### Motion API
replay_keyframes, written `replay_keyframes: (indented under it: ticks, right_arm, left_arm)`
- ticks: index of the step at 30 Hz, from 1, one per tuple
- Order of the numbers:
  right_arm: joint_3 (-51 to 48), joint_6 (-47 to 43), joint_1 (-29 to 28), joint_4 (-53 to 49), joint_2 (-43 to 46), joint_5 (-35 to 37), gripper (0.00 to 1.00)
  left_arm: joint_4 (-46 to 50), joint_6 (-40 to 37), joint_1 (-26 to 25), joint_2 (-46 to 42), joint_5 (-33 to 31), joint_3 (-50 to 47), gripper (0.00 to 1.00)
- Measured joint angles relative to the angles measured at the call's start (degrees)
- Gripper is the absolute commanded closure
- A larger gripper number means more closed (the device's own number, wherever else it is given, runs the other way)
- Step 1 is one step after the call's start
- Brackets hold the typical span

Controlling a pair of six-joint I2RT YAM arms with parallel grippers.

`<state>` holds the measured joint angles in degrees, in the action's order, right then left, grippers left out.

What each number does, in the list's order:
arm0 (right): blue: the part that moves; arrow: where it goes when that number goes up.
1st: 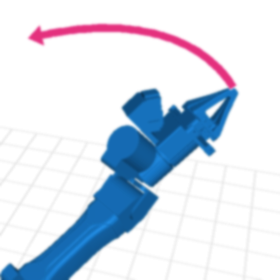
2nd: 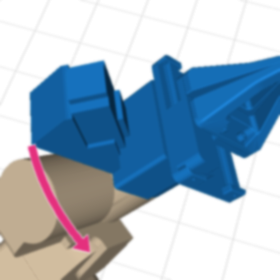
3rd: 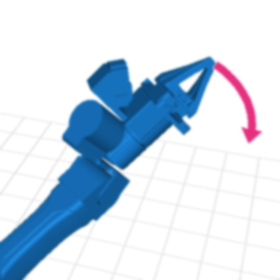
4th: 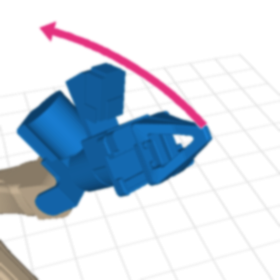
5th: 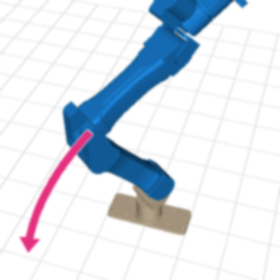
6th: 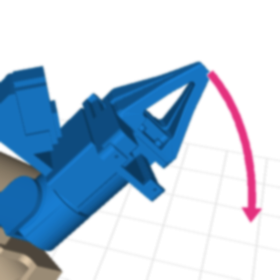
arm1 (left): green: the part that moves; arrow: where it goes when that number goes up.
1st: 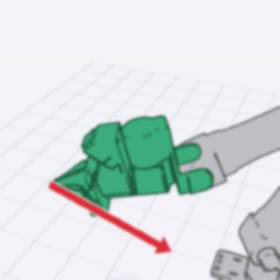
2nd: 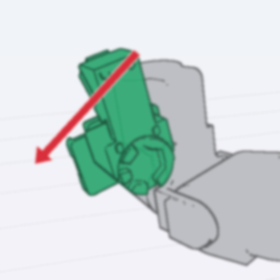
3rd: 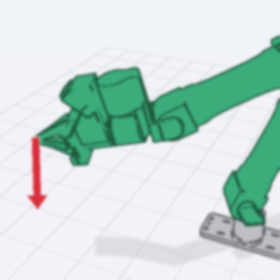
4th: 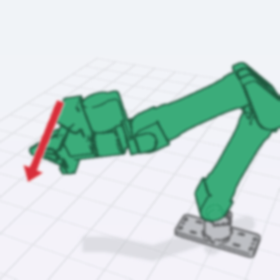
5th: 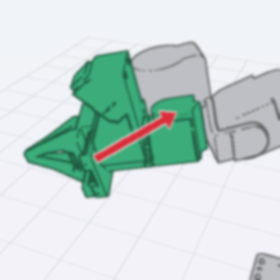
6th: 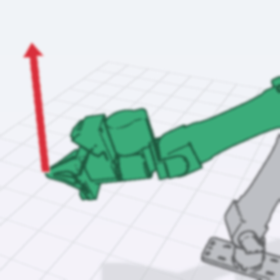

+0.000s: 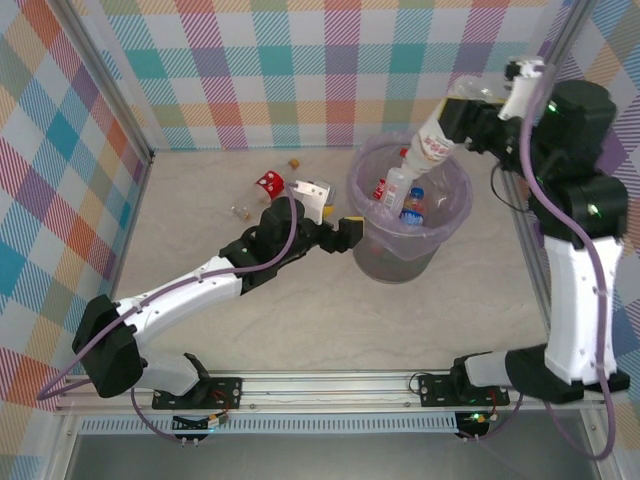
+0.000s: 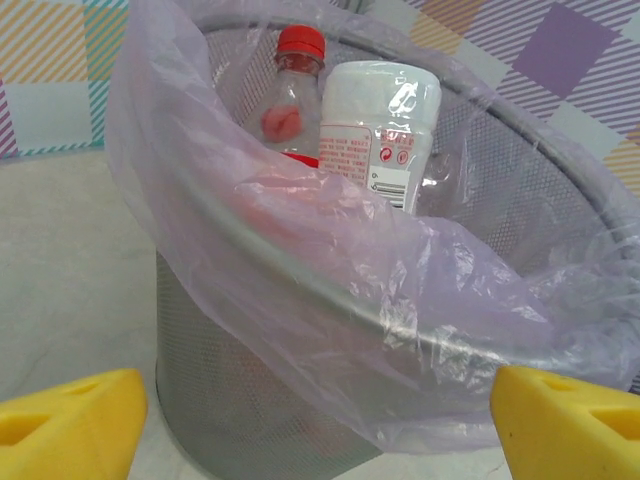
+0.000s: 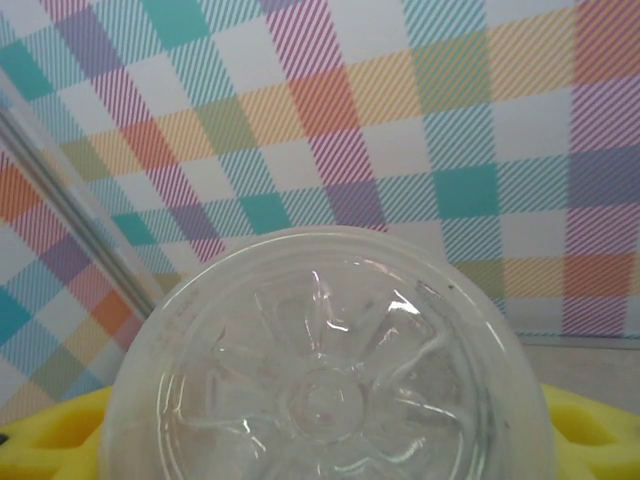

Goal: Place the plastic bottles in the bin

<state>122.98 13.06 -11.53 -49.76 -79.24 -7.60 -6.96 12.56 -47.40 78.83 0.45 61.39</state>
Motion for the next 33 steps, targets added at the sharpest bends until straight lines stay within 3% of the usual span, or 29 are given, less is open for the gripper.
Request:
replay_keyframes:
  ticks: [11, 16, 24, 27, 33]
  right_arm:
    - [-1.38, 0.55, -3.63, 3.61, -17.20, -2.95, 0.39]
    - [-4.33, 0.00, -5.62, 4.46, -16.59, -2.97, 0.39]
    - [-18.10, -0.02, -5.86, 7.50, -13.38, -2.49, 0.38]
    - [-22.23, 1.07, -5.95, 7.76, -12.85, -2.49, 0.33]
    - [-22.08, -0.09, -6.32, 4.90, -10.78, 1.79, 0.10]
  left_arm:
    - [-6.49, 3.74, -0.07, 2.38, -2.69, -2.45, 0.16]
    - [-7.32, 4.66, -0.11, 3.13, -3.08, -2.45, 0.16]
    - [-8.24, 5.66, -0.11, 4.37, -3.06, -2.45, 0.17]
    - [-8.22, 5.68, -0.11, 4.37, -3.10, -2.45, 0.17]
    - [-8.13, 5.64, -0.11, 4.37, -3.76, -2.45, 0.17]
